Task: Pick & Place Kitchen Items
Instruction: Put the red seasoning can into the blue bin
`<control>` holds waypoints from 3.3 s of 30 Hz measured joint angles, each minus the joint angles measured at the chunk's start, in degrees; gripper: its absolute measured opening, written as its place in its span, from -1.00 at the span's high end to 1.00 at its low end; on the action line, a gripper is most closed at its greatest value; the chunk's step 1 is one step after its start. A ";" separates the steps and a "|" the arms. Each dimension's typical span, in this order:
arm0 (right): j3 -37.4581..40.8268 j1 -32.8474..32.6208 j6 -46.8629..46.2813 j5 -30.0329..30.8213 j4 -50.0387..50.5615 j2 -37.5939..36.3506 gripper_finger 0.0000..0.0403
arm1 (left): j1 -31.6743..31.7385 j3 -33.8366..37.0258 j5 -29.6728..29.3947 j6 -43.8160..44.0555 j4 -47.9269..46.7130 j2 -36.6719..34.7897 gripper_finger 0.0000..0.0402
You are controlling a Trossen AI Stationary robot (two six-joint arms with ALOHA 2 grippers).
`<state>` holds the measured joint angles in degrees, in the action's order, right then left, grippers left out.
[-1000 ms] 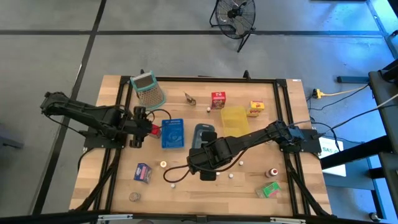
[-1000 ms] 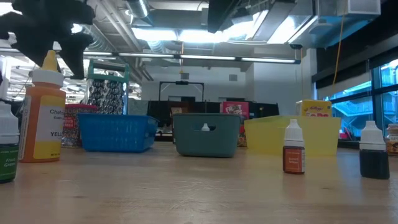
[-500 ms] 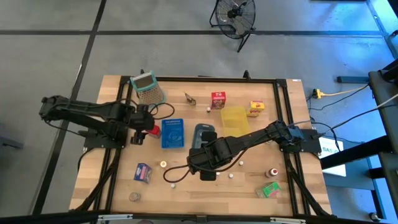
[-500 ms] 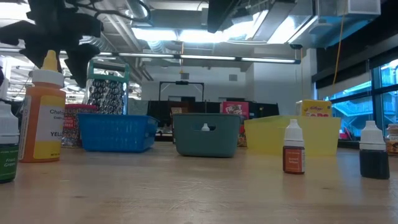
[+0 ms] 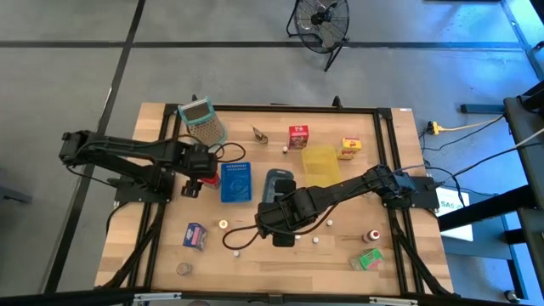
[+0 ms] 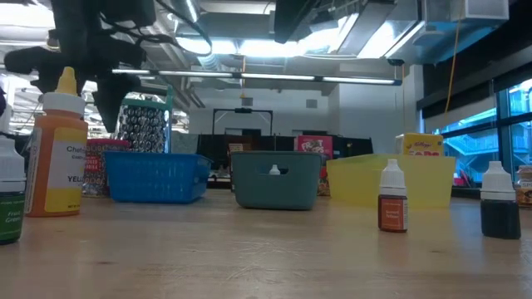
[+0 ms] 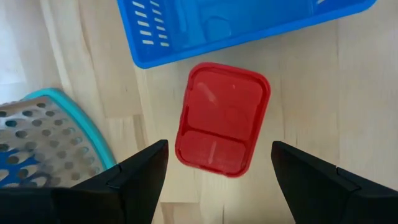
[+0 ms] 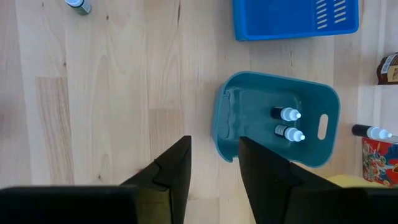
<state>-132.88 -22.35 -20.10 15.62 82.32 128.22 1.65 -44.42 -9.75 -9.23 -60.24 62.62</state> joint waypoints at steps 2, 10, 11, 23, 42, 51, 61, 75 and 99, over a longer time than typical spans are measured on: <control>0.00 0.00 0.00 0.00 0.00 0.00 0.33 | 0.42 0.00 0.89 -0.17 0.52 0.73 -0.40; 0.00 0.00 0.00 -0.02 0.01 0.00 0.33 | 1.90 0.00 2.12 -1.59 0.81 3.80 -0.40; 0.00 0.00 0.00 -0.02 0.00 0.00 0.33 | 1.97 0.00 2.15 -1.75 1.04 4.17 -0.40; 0.00 0.00 0.02 -0.03 -0.04 0.00 0.33 | 2.01 0.00 3.80 -2.05 2.65 8.39 -0.40; 0.00 0.00 0.13 -0.07 0.06 0.00 0.33 | 2.01 0.02 3.40 -2.08 2.65 12.23 -0.10; 0.00 0.00 0.11 -0.20 0.09 0.00 0.33 | 2.01 0.02 3.38 -2.03 0.92 12.16 -0.11; 0.00 0.00 0.63 -0.17 -0.31 0.00 0.33 | 2.01 -0.11 0.17 -1.05 -2.51 11.84 -0.10; 0.00 -0.88 -0.62 1.78 3.25 0.00 0.33 | 1.74 -11.35 -4.29 0.63 -14.12 11.16 -0.11; 0.02 -3.95 -2.56 2.41 7.68 -10.46 0.50 | 1.83 -30.60 -2.79 -0.21 -19.91 11.16 -0.11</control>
<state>-132.86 -26.30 -22.65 18.03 90.00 117.76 3.49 -75.02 -12.54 -9.45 -80.15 73.78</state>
